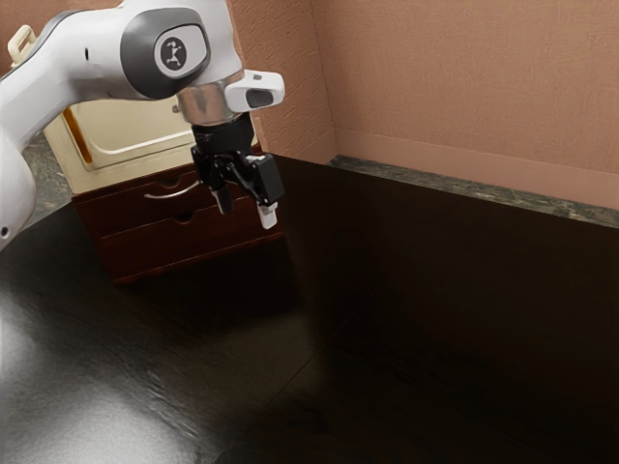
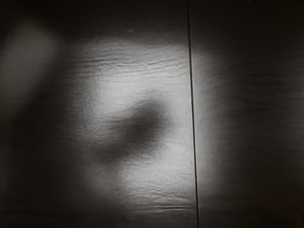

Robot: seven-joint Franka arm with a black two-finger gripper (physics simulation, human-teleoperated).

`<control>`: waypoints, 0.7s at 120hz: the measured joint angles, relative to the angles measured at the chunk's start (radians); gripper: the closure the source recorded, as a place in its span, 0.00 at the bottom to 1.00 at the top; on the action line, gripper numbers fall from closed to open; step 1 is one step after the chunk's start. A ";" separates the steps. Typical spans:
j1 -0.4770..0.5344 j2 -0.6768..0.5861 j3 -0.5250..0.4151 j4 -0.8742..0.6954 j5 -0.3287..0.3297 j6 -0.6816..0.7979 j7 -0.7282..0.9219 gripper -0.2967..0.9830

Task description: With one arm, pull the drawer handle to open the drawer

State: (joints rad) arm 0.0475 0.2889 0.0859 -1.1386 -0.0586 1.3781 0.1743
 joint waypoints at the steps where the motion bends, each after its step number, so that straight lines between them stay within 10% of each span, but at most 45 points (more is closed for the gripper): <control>1: 0.000 0.000 0.000 0.000 0.000 0.000 -0.001 0.23; 65: -0.005 -0.130 0.017 0.074 -0.017 -0.087 -0.032 0.23; 84: -0.017 -0.499 0.027 -0.376 -0.004 -0.063 -0.032 0.23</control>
State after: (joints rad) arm 0.0306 -0.2103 0.1127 -1.5148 -0.0629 1.3150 0.1423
